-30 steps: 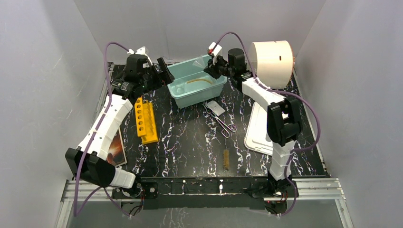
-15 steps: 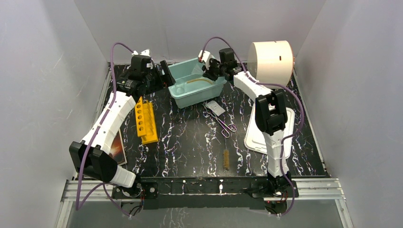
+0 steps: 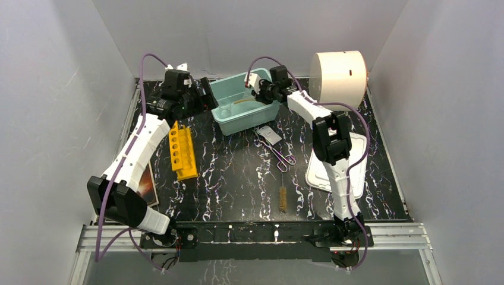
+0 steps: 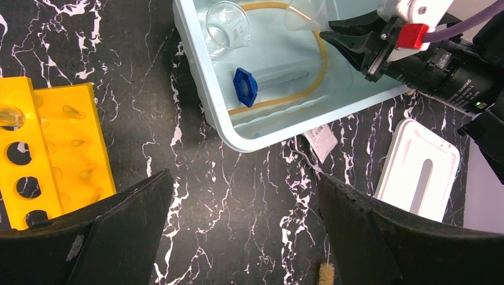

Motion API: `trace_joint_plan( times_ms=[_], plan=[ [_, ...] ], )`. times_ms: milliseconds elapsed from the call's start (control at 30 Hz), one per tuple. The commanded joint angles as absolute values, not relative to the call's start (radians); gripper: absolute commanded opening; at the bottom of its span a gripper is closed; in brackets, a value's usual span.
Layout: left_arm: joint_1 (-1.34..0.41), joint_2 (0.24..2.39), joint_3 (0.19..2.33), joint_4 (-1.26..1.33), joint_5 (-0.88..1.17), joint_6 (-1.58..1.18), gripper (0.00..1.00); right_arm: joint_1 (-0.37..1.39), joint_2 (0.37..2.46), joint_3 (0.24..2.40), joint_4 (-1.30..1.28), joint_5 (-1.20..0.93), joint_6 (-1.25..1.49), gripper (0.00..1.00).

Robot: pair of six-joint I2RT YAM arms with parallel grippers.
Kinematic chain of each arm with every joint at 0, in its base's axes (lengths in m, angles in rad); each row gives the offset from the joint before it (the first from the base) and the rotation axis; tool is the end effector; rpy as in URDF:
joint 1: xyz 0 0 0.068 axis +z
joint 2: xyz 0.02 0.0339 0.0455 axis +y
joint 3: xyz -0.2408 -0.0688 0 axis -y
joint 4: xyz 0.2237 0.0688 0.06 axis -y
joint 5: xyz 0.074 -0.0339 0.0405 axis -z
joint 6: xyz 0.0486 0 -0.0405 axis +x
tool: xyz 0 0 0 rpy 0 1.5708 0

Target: Organize the chemistry lab equipment

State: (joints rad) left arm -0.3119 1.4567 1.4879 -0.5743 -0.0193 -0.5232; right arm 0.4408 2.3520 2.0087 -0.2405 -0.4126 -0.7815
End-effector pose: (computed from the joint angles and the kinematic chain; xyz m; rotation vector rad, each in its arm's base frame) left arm 0.3041 -0.0971 0.3563 -0.2384 2.1373 -0.4733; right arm 0.4613 0.2392 0.2004 -1.3960 1.5813 0.2412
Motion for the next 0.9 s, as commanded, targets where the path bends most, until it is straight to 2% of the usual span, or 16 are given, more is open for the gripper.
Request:
trace_joint_plan(
  times_ms=[0, 233, 333, 567, 767, 867],
  plan=[
    [-0.314, 1.478, 1.539, -0.597, -0.02, -0.511, 0.91, 0.449, 2.367, 2.05, -0.185, -0.355, -0.843, 0.12],
    [-0.314, 1.496, 1.578, -0.629, -0.016, -0.504, 0.91, 0.471, 2.387, 2.034, -0.07, -0.253, -0.806, 0.33],
    [-0.315, 1.491, 1.579, -0.633, -0.016, -0.499, 0.92, 0.481, 2.383, 2.047, -0.043, -0.235, -0.763, 0.37],
    [-0.315, 1.441, 1.54, -0.634, -0.008, -0.499, 0.92, 0.514, 2.343, 2.072, -0.009, -0.154, -0.658, 0.39],
    [-0.314, 1.37, 1.503, -0.636, 0.0, -0.522, 0.92, 0.53, 2.268, 2.147, -0.053, -0.142, -0.416, 0.51],
    [-0.314, 1.327, 1.479, -0.636, 0.0, -0.529, 0.92, 0.531, 2.233, 2.205, -0.112, -0.099, -0.306, 0.53]
  ],
)
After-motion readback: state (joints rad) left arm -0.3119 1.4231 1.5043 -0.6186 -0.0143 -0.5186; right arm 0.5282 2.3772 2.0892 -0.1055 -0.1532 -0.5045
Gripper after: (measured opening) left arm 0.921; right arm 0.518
